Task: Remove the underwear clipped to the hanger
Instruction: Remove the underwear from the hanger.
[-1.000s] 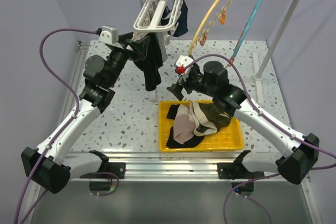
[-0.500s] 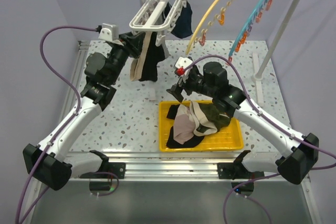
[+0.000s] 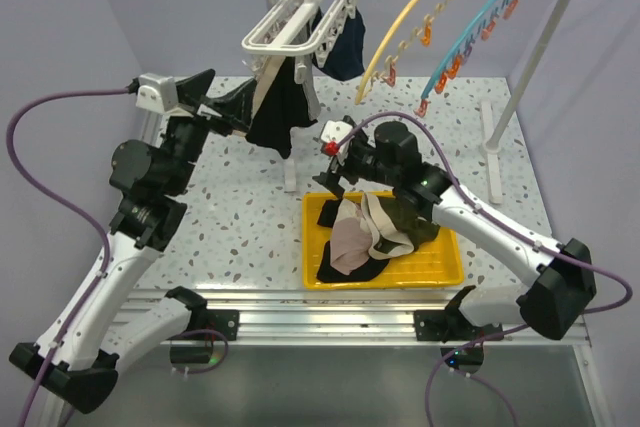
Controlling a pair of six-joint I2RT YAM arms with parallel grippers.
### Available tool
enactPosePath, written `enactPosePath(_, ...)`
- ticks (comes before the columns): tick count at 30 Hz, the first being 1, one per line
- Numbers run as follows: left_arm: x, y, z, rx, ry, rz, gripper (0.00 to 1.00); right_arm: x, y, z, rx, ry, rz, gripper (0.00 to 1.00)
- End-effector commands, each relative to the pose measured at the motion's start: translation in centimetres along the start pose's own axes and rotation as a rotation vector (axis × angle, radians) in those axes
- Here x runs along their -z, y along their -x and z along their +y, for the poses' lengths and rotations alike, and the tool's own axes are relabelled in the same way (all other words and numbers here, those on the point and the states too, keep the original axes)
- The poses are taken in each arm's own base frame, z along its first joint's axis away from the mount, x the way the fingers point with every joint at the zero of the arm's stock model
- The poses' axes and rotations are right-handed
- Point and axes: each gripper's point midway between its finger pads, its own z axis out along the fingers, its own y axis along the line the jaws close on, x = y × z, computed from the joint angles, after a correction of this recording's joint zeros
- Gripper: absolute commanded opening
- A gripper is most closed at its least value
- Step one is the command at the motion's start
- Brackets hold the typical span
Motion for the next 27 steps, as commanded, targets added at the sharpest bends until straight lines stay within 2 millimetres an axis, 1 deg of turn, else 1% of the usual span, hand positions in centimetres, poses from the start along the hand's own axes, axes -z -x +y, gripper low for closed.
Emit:
enactPosePath(1, 2.8, -1.3, 2.1, -0.05, 0.097, 0.069, 0.92, -2.3, 0.7, 0.6, 0.074, 0.027, -0.032, 0.98)
enactPosePath(2, 3.5, -1.3, 2.5, -0.058, 0.118, 0.076, 0.92, -2.8, 0.4, 0.7, 0.094, 0.017, -0.015, 0.99)
enactPosePath(3, 4.2, -2.0, 3.1, -0.063, 0.143, 0.094, 0.93, -4.0, 0.2, 1.6, 0.131, 0.035, 0.0, 0.98)
enactPosePath(4, 5.6, -1.8, 3.9, -0.069, 0.192, 0.103, 0.94, -4.6, 0.4, 1.6, 0.151, 0.019, -0.002, 0.98)
enactPosePath(5, 6.3, -2.1, 4.4, -0.068, 0.221, 0.114, 0.94, -5.3, 0.2, 1.8, 0.162, 0.013, 0.01, 0.97)
enactPosePath(6, 7.2, -2.7, 5.1, -0.063, 0.256, 0.137, 0.95, -6.0, 0.8, 1.5, 0.176, -0.031, 0.019, 0.97)
enactPosePath(7, 8.7, -3.5, 6.1, -0.064, 0.311, 0.164, 0.95, -7.3, 0.3, 1.6, 0.176, -0.05, 0.032, 0.96)
enactPosePath(8, 9.4, -3.7, 6.5, -0.045, 0.336, 0.169, 0.95, -7.9, 1.0, 1.4, 0.177, -0.076, 0.022, 0.96)
enactPosePath(9, 10.6, -4.4, 7.0, -0.039, 0.364, 0.192, 0.95, -8.5, 1.7, 0.8, 0.177, -0.148, 0.008, 0.96)
enactPosePath(10, 11.4, -4.5, 7.6, -0.028, 0.407, 0.192, 0.95, -9.5, 1.0, 0.9, 0.177, -0.176, 0.024, 0.96)
enactPosePath(11, 12.0, -4.8, 7.9, 0.003, 0.432, 0.195, 0.95, -9.9, 1.2, 0.4, 0.178, -0.228, 0.022, 0.96)
enactPosePath(12, 12.6, -5.2, 8.3, 0.015, 0.458, 0.2, 0.95, -10.1, 1.0, -0.2, 0.176, -0.308, 0.039, 0.96)
enactPosePath(13, 13.8, -5.2, 9.0, 0.043, 0.509, 0.197, 0.95, -10.8, 0.8, -0.6, 0.166, -0.364, 0.029, 0.96)
enactPosePath(14, 14.4, -5.4, 9.3, 0.056, 0.535, 0.197, 0.95, -11.2, 0.5, -0.8, 0.161, -0.399, 0.037, 0.97)
enactPosePath(15, 15.0, -5.7, 9.7, 0.063, 0.558, 0.203, 0.95, -11.4, 0.3, -0.8, 0.159, -0.427, 0.043, 0.98)
enactPosePath(16, 16.0, -5.9, 10.1, 0.083, 0.592, 0.2, 0.95, -11.2, 0.2, -1.7, 0.15, -0.504, 0.051, 0.99)
enactPosePath(17, 16.4, -6.3, 10.3, 0.089, 0.605, 0.205, 0.96, -12.1, -0.8, -1.2, 0.154, -0.514, 0.076, 0.99)
enactPosePath(18, 17.0, -6.3, 10.4, 0.101, 0.612, 0.199, 0.96, -12.0, -1.1, -1.8, 0.157, -0.564, 0.092, 0.99)
enactPosePath(19, 17.3, -6.5, 10.5, 0.106, 0.615, 0.198, 0.96, -12.7, -2.0, -1.6, 0.163, -0.572, 0.114, 0.99)
enactPosePath(22, 18.0, -6.9, 10.7, 0.119, 0.628, 0.194, 0.96, -13.2, -2.0, -2.5, 0.144, -0.647, 0.11, 0.99)
enactPosePath(23, 18.3, -6.8, 10.8, 0.118, 0.635, 0.195, 0.96, -13.8, -2.6, -2.6, 0.145, -0.667, 0.114, 0.99)
enactPosePath(25, 18.4, -6.7, 10.9, 0.118, 0.647, 0.194, 0.96, -14.0, -2.2, -3.6, 0.135, -0.736, 0.116, 0.98)
enactPosePath(26, 18.6, -6.5, 11.0, 0.117, 0.652, 0.194, 0.96, -14.8, -3.1, -3.6, 0.154, -0.749, 0.134, 0.99)
enactPosePath(27, 18.6, -6.5, 11.0, 0.116, 0.655, 0.194, 0.96, -15.0, -2.7, -4.1, 0.154, -0.779, 0.129, 0.98)
